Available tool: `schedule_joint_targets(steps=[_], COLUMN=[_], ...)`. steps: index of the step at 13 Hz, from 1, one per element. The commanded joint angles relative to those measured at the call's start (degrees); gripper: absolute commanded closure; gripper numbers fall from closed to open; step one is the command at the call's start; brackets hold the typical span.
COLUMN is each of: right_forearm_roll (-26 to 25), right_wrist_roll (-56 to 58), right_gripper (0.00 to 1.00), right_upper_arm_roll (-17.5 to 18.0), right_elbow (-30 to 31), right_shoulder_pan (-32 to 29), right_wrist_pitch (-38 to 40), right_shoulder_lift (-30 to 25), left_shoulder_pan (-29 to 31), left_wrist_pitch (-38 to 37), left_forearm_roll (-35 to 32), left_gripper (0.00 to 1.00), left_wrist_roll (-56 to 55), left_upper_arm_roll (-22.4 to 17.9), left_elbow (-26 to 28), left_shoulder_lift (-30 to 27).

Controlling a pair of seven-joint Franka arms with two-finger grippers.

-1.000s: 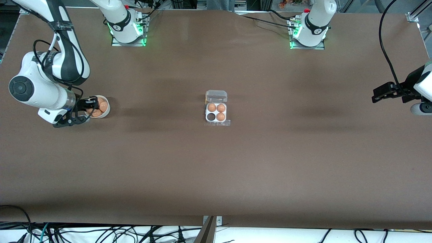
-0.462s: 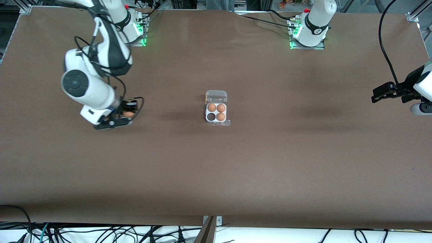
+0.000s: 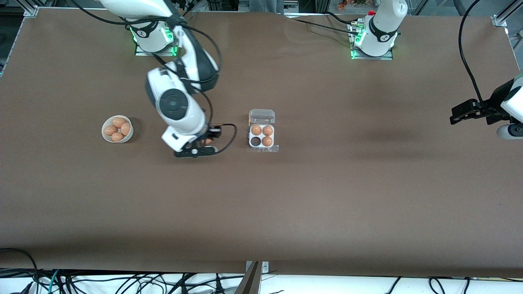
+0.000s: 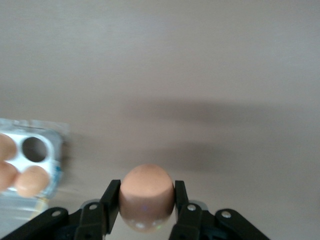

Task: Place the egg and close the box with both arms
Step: 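Carry the egg with the right gripper over the carton's empty slot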

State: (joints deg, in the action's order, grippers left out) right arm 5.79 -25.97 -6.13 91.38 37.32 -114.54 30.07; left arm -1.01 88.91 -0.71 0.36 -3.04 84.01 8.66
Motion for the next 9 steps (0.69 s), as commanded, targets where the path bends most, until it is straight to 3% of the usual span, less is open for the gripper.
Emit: schedule_joint_targets(steps=[1, 4, 9], right_forearm_roll=[4.6, 6.4, 6.5], right_wrist_roll=[-5.5, -8.8, -8.7], right_gripper=[0.83, 0.83, 0.85], right_upper_arm_roll=[-0.7, -0.6, 1.4], right_elbow=[-11.0, -16.7, -17.6], right_shoulder_pan=[3.7, 6.4, 7.9], right_wrist_pitch=[1.2, -0.8, -4.7], right_shoulder_lift=[8.4, 14.3, 17.4], left_shoulder_pan=[0.0, 0.0, 0.0], left_wrist_pitch=[-0.5, -0.5, -0.5], left_forearm_roll=[1.1, 1.1, 1.1], left_gripper=[0.00, 0.00, 0.00], left_wrist_roll=[0.9, 0.9, 0.9], left_upper_arm_roll=[-0.2, -0.3, -0.2], left_elbow=[-0.1, 0.0, 0.1], left_shoulder_lift=[-0.2, -0.2, -0.2])
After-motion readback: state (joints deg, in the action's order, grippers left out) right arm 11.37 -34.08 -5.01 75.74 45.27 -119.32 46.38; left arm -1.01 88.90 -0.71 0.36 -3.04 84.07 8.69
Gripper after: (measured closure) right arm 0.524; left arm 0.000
